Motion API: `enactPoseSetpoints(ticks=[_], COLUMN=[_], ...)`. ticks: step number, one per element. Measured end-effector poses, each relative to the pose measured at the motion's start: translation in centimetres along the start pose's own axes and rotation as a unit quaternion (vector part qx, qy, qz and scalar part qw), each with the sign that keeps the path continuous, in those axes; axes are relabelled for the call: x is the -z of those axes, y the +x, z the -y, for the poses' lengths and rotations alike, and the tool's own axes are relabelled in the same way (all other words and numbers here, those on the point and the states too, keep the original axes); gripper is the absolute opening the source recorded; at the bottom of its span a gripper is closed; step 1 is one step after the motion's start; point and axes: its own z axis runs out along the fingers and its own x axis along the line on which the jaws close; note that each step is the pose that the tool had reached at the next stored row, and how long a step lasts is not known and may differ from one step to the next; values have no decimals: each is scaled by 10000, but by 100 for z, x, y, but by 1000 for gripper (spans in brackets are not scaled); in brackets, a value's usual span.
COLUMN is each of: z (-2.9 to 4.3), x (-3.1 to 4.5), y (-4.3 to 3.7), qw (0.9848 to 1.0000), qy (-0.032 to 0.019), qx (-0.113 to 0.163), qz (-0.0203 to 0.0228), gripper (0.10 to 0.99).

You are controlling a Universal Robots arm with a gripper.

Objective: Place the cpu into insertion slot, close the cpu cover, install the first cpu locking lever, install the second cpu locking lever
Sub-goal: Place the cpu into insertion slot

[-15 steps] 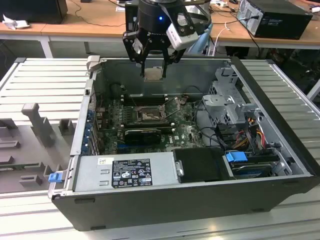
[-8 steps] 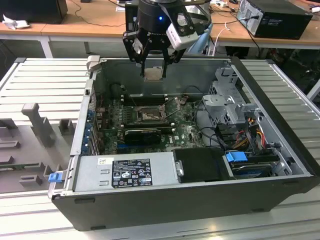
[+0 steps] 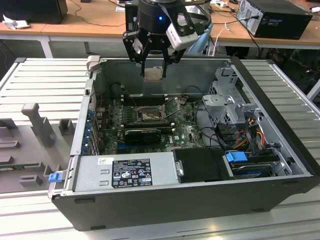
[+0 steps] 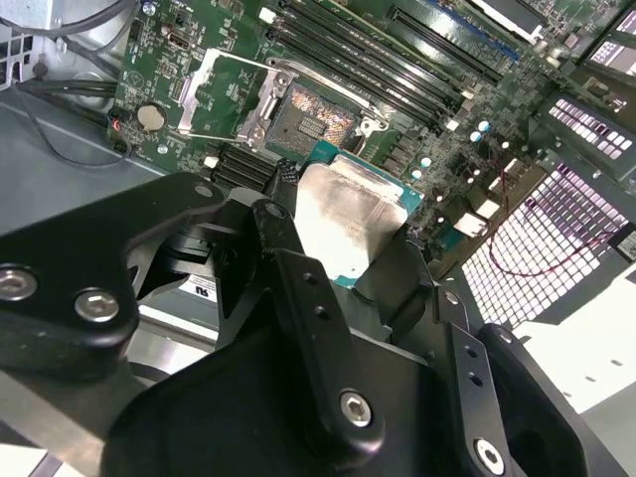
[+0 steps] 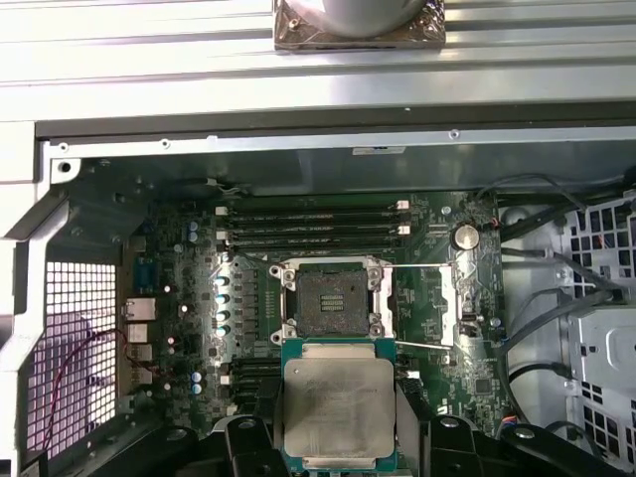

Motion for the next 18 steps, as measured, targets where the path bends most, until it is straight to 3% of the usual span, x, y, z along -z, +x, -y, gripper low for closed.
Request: enactPoseSetpoints(ticks=[18], z=[0], x=[0], y=[0], qw=[10000], qy=[-1], qx=[-49], qz=[4], gripper=[537])
